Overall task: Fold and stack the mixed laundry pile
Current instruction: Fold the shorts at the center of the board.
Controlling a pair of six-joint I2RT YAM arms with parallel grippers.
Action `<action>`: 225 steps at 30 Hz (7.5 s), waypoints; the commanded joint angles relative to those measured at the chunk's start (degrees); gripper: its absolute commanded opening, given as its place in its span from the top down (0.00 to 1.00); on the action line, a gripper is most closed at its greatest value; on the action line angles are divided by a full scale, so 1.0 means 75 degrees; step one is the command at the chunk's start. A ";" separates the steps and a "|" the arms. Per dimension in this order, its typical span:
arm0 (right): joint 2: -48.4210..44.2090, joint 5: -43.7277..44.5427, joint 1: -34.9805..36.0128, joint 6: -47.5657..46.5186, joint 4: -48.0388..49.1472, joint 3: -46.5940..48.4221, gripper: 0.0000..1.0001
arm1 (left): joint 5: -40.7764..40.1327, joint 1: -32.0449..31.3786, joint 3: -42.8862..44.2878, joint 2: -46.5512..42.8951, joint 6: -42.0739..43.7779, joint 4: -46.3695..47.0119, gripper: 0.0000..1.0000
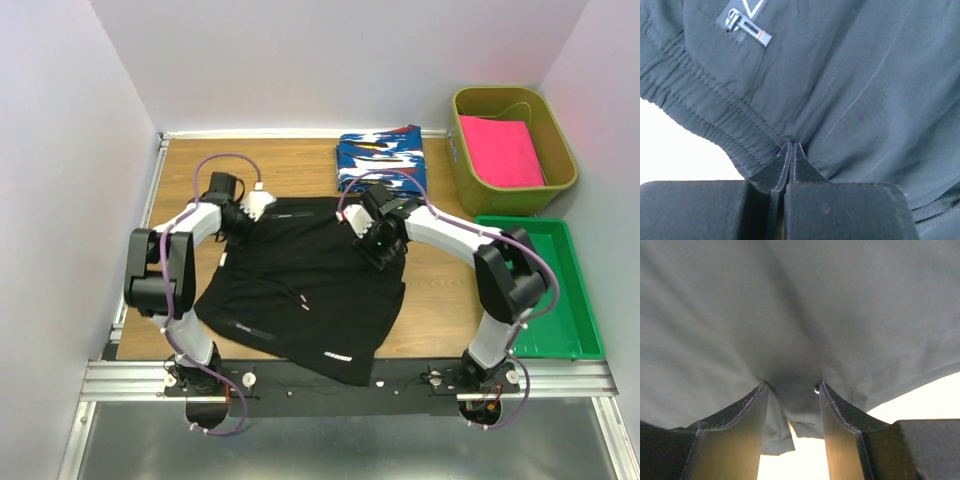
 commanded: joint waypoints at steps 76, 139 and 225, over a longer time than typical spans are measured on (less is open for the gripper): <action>0.3880 -0.2421 -0.1872 -0.0660 0.0339 0.4917 0.28 | 0.1985 0.2025 0.2402 0.0774 0.1668 -0.1670 0.53; 0.0720 -0.3357 -0.1615 -0.0637 -0.1008 0.3504 0.99 | 0.2114 0.2587 0.1948 -0.0958 0.3879 -0.2502 1.00; -0.1745 -0.2057 0.1045 0.0078 0.0175 -0.1738 0.99 | 0.0193 0.3115 -0.2892 -0.4874 0.6836 -0.2784 1.00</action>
